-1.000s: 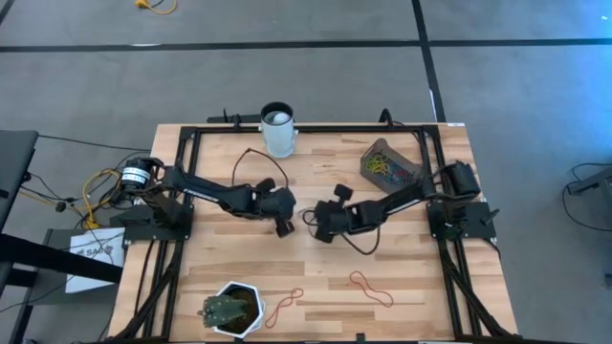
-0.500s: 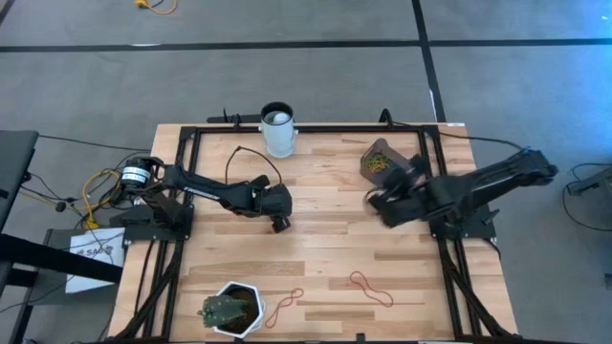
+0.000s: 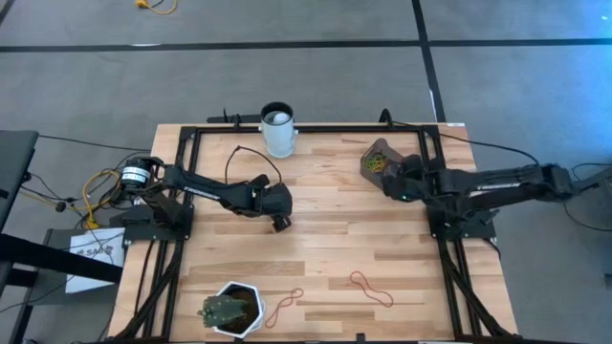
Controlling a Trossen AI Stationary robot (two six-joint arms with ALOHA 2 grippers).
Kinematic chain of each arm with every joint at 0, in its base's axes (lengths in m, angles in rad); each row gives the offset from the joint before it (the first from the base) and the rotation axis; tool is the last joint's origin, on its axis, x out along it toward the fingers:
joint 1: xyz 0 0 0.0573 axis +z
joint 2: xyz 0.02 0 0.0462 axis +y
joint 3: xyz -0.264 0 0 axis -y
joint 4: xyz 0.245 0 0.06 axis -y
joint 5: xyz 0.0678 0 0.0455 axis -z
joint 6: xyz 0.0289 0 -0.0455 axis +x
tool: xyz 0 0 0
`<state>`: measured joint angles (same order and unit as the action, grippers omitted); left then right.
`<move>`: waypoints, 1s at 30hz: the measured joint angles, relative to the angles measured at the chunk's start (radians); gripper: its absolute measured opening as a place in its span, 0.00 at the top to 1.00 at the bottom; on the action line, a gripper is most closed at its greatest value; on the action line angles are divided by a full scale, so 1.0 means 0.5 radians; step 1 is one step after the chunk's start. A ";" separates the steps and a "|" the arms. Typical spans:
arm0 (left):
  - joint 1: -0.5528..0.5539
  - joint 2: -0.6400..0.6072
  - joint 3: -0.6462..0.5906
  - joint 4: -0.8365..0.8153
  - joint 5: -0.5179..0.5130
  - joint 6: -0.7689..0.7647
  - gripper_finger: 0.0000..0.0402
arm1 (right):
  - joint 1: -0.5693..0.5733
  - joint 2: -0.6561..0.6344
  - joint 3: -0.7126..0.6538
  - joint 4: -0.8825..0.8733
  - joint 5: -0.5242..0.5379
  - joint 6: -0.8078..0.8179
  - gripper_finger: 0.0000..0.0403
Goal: Pick and place items into bin
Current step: Put the top red rubber band into the bin
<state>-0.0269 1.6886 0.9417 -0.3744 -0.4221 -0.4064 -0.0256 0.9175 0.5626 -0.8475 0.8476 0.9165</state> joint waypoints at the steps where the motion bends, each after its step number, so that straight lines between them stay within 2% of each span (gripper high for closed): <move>1: 0.000 0.000 0.000 -0.001 -0.005 -0.003 0.65 | -0.062 0.013 -0.038 0.073 -0.047 -0.033 1.00; 4: 0.000 0.000 0.000 -0.001 -0.007 -0.033 0.65 | -0.232 0.083 -0.108 0.188 -0.176 -0.098 1.00; 10: 0.000 0.000 0.000 -0.002 -0.008 -0.045 0.65 | -0.465 0.242 -0.147 0.193 -0.593 -0.274 1.00; 18: 0.005 0.000 0.000 -0.002 -0.027 -0.031 0.65 | -0.562 0.369 -0.147 0.310 -0.547 -0.368 0.99; 24: 0.005 0.000 -0.001 -0.002 -0.027 -0.028 0.65 | -0.651 0.459 -0.147 0.358 -0.633 -0.369 0.89; 30: 0.005 0.000 -0.001 -0.002 -0.026 -0.005 0.65 | -0.685 0.536 -0.147 0.389 -0.633 -0.421 0.81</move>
<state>-0.0243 1.6886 0.9413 -0.3756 -0.4351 -0.4090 -0.3680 1.1857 0.4889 -0.6530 0.5313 0.7059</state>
